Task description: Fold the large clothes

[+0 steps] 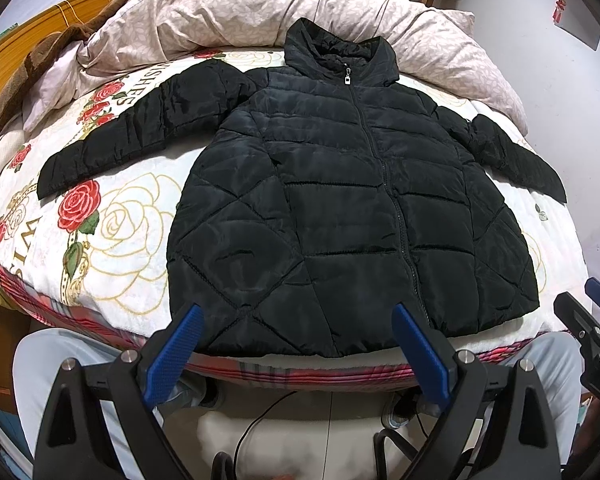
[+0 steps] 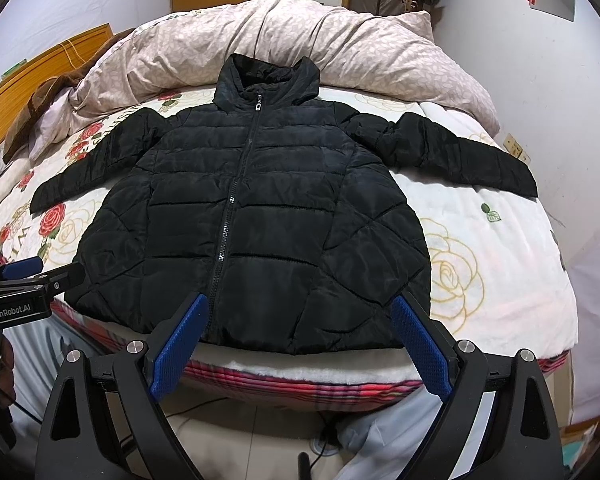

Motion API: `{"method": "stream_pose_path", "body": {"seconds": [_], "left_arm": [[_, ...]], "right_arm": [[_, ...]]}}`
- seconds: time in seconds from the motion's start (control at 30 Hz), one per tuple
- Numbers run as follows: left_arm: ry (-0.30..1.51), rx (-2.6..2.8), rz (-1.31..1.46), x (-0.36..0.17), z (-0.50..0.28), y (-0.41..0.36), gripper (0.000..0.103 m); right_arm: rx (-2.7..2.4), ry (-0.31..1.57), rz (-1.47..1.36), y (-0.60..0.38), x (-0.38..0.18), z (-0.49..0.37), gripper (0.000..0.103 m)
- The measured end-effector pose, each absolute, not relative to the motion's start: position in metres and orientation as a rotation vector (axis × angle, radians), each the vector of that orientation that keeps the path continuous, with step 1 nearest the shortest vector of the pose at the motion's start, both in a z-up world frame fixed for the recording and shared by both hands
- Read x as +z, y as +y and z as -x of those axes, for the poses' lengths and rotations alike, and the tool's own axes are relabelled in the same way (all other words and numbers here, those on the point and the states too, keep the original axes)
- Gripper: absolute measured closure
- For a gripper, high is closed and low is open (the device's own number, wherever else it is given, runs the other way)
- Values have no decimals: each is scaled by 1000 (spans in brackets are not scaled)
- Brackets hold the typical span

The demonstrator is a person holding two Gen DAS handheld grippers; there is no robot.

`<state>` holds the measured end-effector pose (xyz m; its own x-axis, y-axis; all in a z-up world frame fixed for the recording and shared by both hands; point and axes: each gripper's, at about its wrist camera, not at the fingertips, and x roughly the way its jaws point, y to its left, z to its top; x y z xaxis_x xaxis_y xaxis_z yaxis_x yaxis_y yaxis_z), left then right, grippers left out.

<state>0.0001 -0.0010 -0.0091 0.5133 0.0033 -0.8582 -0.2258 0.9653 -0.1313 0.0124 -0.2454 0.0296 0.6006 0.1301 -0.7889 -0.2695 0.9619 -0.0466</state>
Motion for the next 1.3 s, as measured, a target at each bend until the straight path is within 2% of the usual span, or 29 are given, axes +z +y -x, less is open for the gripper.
{"method": "stream_pose_path", "body": {"seconds": [1.3], "left_arm": [[1029, 141, 240, -9, -1, -1, 6]], "right_arm": [[233, 900, 168, -245, 29, -13, 10]]}}
